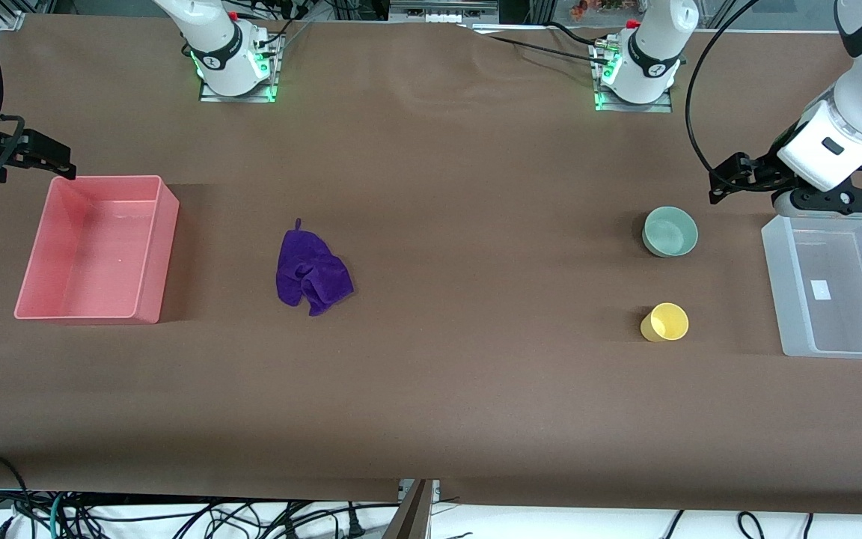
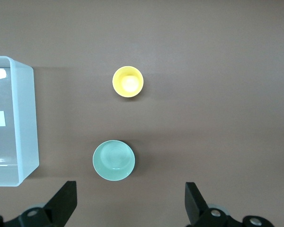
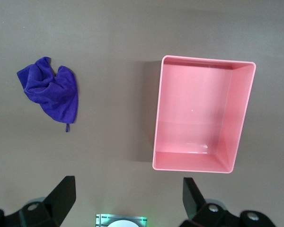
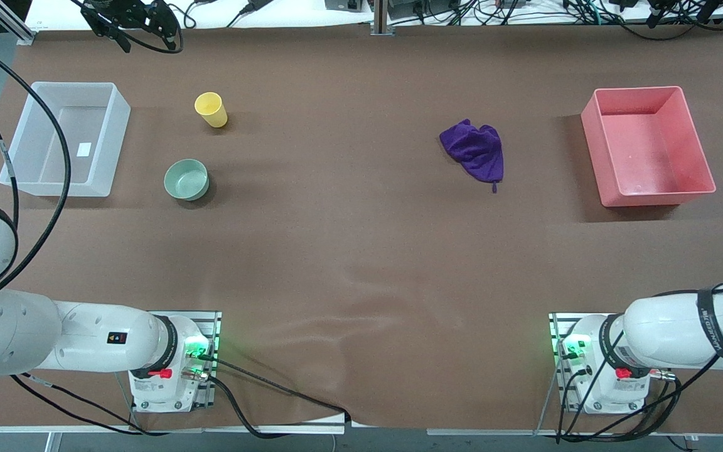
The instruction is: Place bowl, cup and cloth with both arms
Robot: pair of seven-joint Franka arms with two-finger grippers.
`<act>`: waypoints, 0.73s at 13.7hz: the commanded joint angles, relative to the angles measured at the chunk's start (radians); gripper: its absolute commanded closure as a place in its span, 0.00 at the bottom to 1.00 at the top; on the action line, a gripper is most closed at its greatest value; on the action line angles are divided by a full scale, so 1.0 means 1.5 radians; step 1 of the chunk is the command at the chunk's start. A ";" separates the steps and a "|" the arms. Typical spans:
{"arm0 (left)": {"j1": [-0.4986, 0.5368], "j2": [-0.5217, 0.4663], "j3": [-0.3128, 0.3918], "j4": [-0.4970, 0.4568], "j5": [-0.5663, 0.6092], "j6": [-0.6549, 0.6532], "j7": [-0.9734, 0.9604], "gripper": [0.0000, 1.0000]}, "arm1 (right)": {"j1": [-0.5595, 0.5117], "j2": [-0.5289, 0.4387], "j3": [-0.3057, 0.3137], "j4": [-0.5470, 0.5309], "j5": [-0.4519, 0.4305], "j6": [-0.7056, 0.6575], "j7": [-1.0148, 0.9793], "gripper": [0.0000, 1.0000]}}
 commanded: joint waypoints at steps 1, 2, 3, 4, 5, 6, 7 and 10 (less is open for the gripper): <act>0.007 0.007 -0.008 0.018 0.002 -0.015 0.001 0.00 | -0.001 0.008 0.007 0.019 -0.006 -0.004 -0.002 0.00; 0.007 0.006 -0.008 0.018 0.002 -0.016 0.000 0.00 | 0.002 0.008 0.007 0.019 -0.006 -0.004 -0.002 0.00; 0.007 0.007 -0.008 0.019 0.002 -0.016 0.000 0.00 | 0.003 0.008 0.007 0.020 -0.007 -0.001 -0.002 0.00; 0.007 0.007 -0.008 0.019 0.002 -0.017 0.000 0.00 | 0.003 0.009 0.007 0.020 -0.006 0.003 -0.003 0.00; 0.007 0.007 -0.008 0.019 0.002 -0.018 0.000 0.00 | 0.003 0.008 0.007 0.020 -0.007 0.003 -0.003 0.00; 0.007 0.007 -0.008 0.019 0.002 -0.018 0.000 0.00 | 0.003 0.008 0.007 0.020 -0.007 0.003 -0.003 0.00; 0.007 0.007 -0.008 0.019 0.001 -0.018 0.000 0.00 | 0.003 0.008 0.007 0.020 -0.007 0.004 -0.002 0.00; 0.008 0.008 -0.008 0.019 0.002 -0.024 0.000 0.00 | 0.003 0.008 0.007 0.021 -0.007 0.007 -0.001 0.00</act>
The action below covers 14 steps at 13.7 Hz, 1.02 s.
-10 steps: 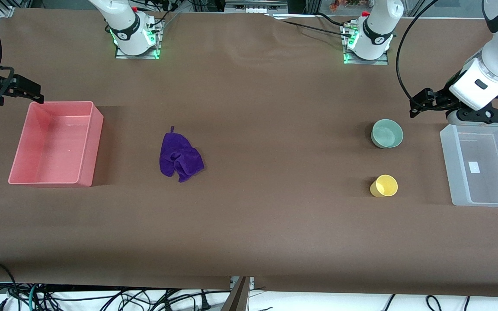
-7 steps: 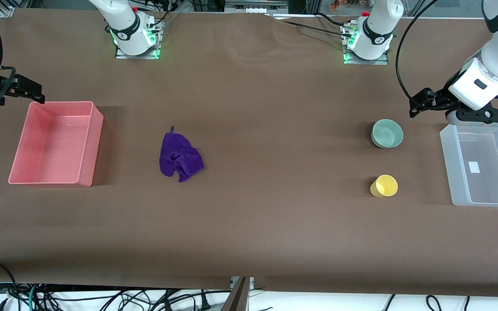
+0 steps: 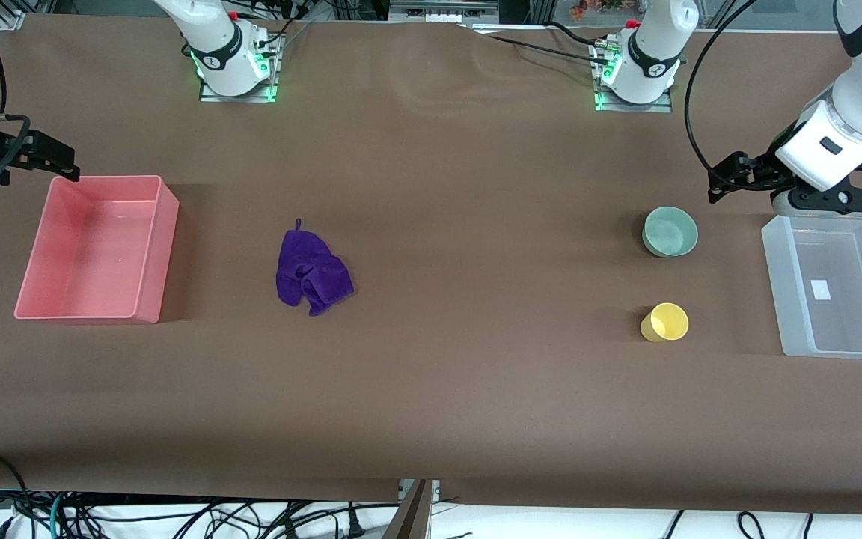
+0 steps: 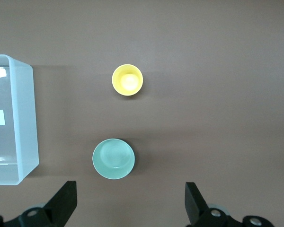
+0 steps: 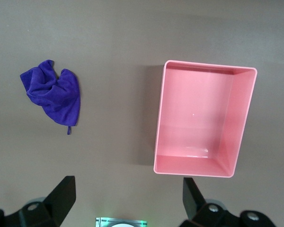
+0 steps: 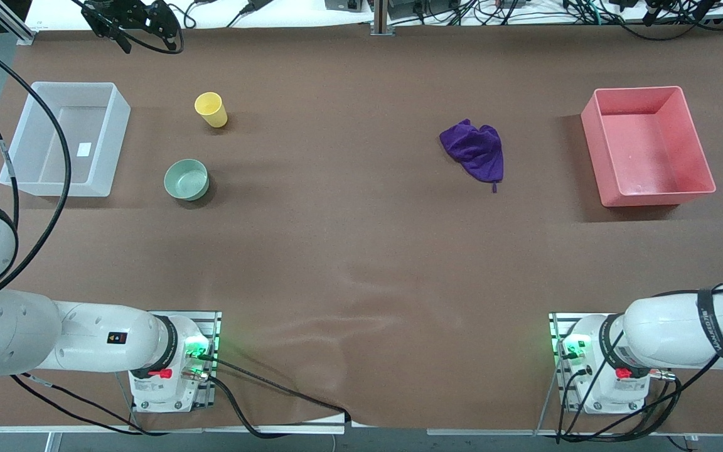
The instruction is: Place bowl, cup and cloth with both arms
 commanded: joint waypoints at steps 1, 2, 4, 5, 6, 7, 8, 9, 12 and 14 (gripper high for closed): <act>0.008 0.008 -0.006 0.018 0.002 -0.022 0.001 0.00 | 0.001 0.008 0.002 0.023 -0.007 -0.004 -0.002 0.00; 0.009 0.008 -0.007 0.018 0.001 -0.027 0.001 0.00 | 0.001 0.008 0.002 0.023 -0.007 -0.003 -0.002 0.00; 0.009 0.008 -0.006 0.018 0.001 -0.030 0.003 0.00 | 0.001 0.008 0.001 0.023 -0.007 -0.004 -0.004 0.00; 0.009 0.008 -0.006 0.018 0.001 -0.030 0.003 0.00 | 0.001 0.008 0.001 0.023 -0.007 -0.004 -0.005 0.00; 0.009 0.008 -0.006 0.017 0.002 -0.030 0.003 0.00 | 0.001 0.008 0.001 0.023 -0.008 -0.003 -0.005 0.00; 0.009 0.008 -0.006 0.018 0.001 -0.030 0.003 0.00 | 0.000 0.008 0.001 0.023 -0.008 -0.003 -0.005 0.00; 0.009 0.008 -0.006 0.017 0.001 -0.030 0.003 0.00 | 0.000 0.008 0.000 0.023 -0.009 0.003 -0.005 0.00; 0.009 0.008 -0.006 0.017 0.001 -0.030 0.003 0.00 | 0.000 0.009 0.000 0.022 -0.009 0.013 -0.005 0.00; 0.010 0.008 -0.006 0.017 0.001 -0.032 0.003 0.00 | 0.001 0.020 0.000 0.022 -0.010 0.033 -0.002 0.00; 0.010 0.009 -0.005 0.013 0.001 -0.033 0.004 0.00 | 0.000 0.019 0.002 0.014 -0.015 0.030 -0.004 0.00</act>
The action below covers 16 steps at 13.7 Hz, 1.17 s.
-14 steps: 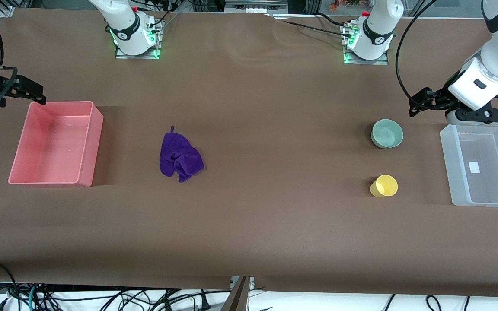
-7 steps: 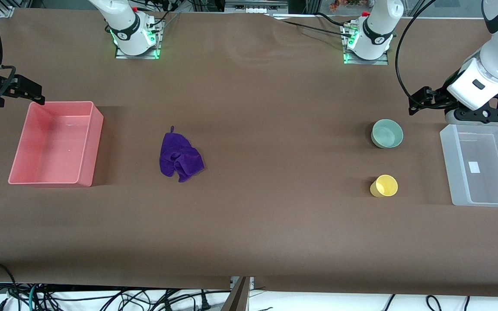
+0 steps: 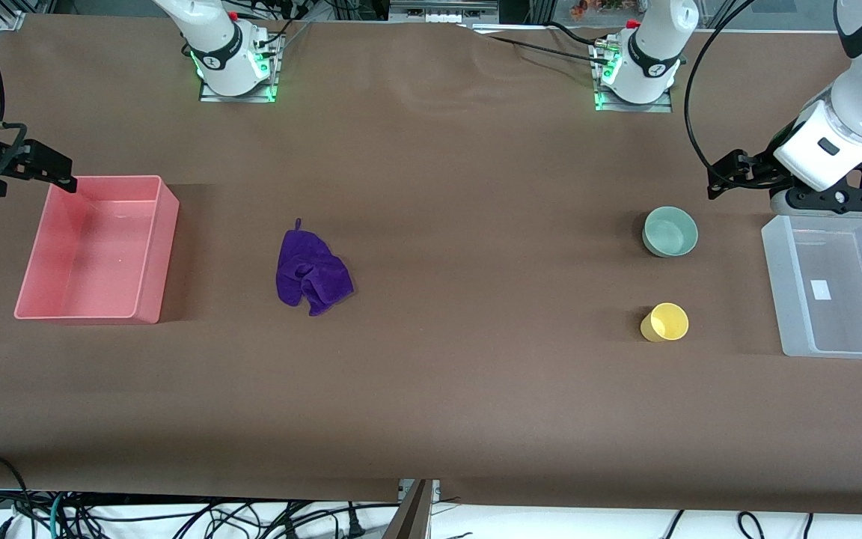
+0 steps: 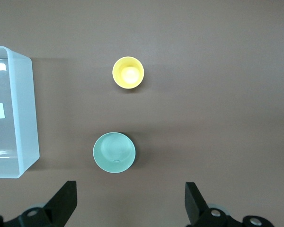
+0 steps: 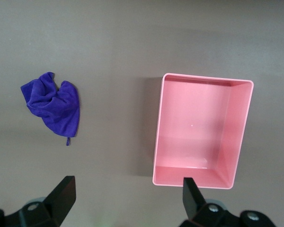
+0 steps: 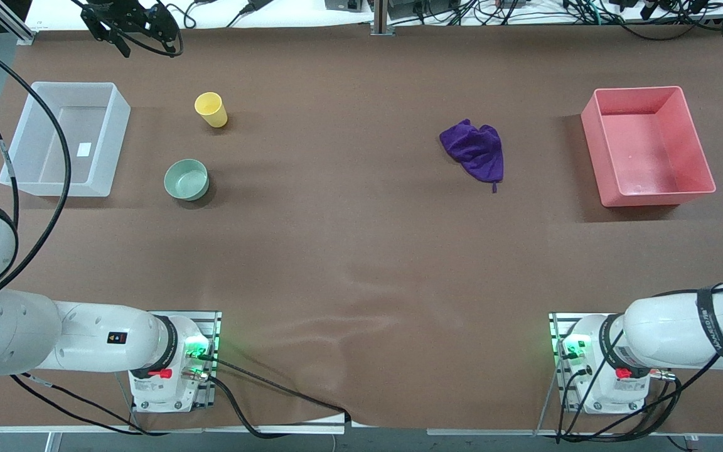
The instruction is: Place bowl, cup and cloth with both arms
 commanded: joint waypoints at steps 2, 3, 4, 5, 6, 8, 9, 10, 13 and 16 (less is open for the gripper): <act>0.023 0.020 -0.005 0.009 0.002 -0.038 0.015 0.00 | 0.001 0.008 0.003 -0.020 -0.014 0.011 0.001 0.00; 0.040 0.036 -0.005 0.006 0.002 -0.052 0.049 0.00 | 0.001 0.023 0.005 -0.029 -0.014 0.020 0.001 0.00; 0.046 0.053 -0.004 -0.006 0.002 -0.050 0.072 0.00 | 0.000 0.053 0.009 -0.039 -0.013 0.024 0.001 0.00; 0.064 0.078 -0.003 -0.012 0.002 -0.037 0.080 0.00 | -0.001 0.063 0.009 -0.044 -0.013 0.031 0.001 0.00; 0.087 0.102 -0.004 -0.024 0.003 -0.018 0.116 0.00 | 0.000 0.065 0.011 -0.070 -0.012 0.060 0.003 0.00; 0.098 0.118 -0.002 -0.078 0.003 0.070 0.214 0.00 | -0.001 0.059 0.042 -0.142 -0.006 0.154 0.009 0.00; 0.112 0.116 -0.003 -0.123 0.003 0.117 0.239 0.00 | -0.001 0.060 0.057 -0.173 -0.004 0.190 0.028 0.00; 0.117 0.112 -0.003 -0.177 0.004 0.174 0.277 0.00 | -0.001 0.061 0.081 -0.205 -0.003 0.231 0.068 0.00; 0.131 0.110 -0.003 -0.321 0.007 0.377 0.408 0.00 | -0.001 0.091 0.151 -0.276 -0.003 0.333 0.166 0.00; 0.133 0.128 -0.004 -0.423 0.016 0.547 0.464 0.07 | 0.003 0.148 0.198 -0.309 -0.004 0.422 0.234 0.00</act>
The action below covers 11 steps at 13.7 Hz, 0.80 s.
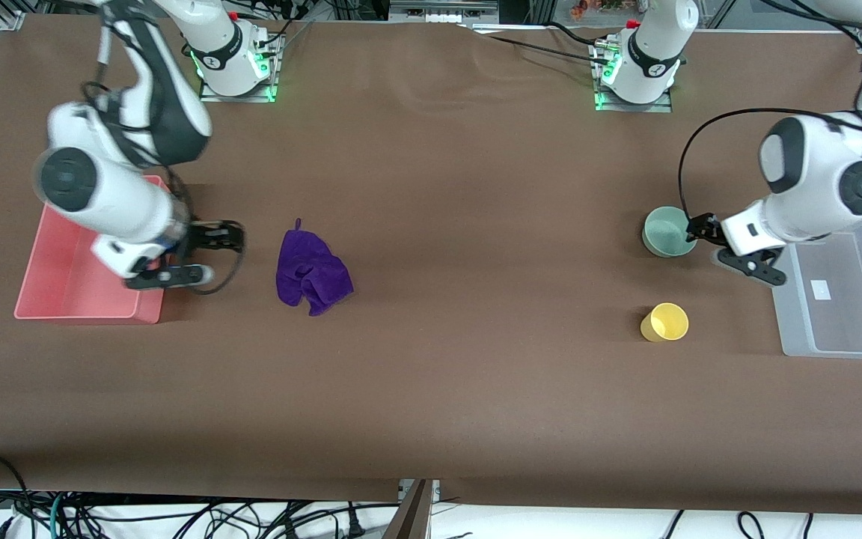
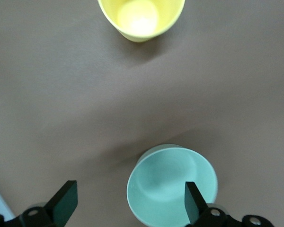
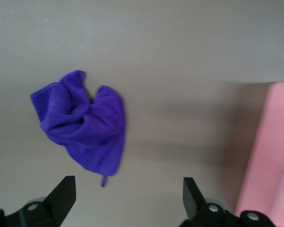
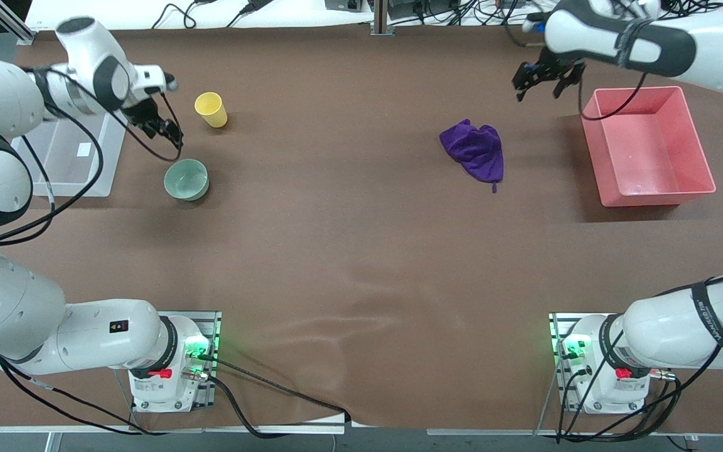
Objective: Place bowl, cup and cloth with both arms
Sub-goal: 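Lower the right gripper to the purple cloth while the left gripper reaches the bowl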
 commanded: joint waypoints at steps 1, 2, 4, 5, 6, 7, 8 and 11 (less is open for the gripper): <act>0.007 0.003 -0.006 -0.066 0.014 0.092 0.069 0.20 | 0.000 0.055 0.033 -0.018 -0.003 0.070 0.079 0.00; 0.008 0.023 -0.006 -0.064 0.014 0.099 0.097 0.37 | 0.013 0.076 0.033 -0.019 -0.003 0.098 0.090 0.00; 0.012 0.051 -0.006 -0.064 0.015 0.113 0.113 0.55 | 0.040 0.113 0.033 -0.015 -0.005 0.127 0.091 0.00; 0.012 0.064 -0.006 -0.063 0.014 0.117 0.113 0.57 | 0.045 0.124 0.032 -0.015 -0.006 0.134 0.091 0.00; 0.012 0.071 -0.006 -0.063 0.015 0.131 0.114 0.58 | 0.048 0.136 0.032 -0.015 -0.008 0.136 0.092 0.00; 0.012 0.076 -0.006 -0.063 0.015 0.136 0.115 0.60 | 0.053 0.148 0.032 -0.015 -0.010 0.141 0.093 0.00; 0.012 0.077 -0.006 -0.063 0.015 0.136 0.119 0.78 | 0.065 0.160 0.032 -0.017 -0.012 0.151 0.091 0.00; 0.013 0.071 -0.005 -0.059 0.015 0.134 0.146 1.00 | 0.079 0.184 0.030 -0.019 -0.013 0.176 0.093 0.02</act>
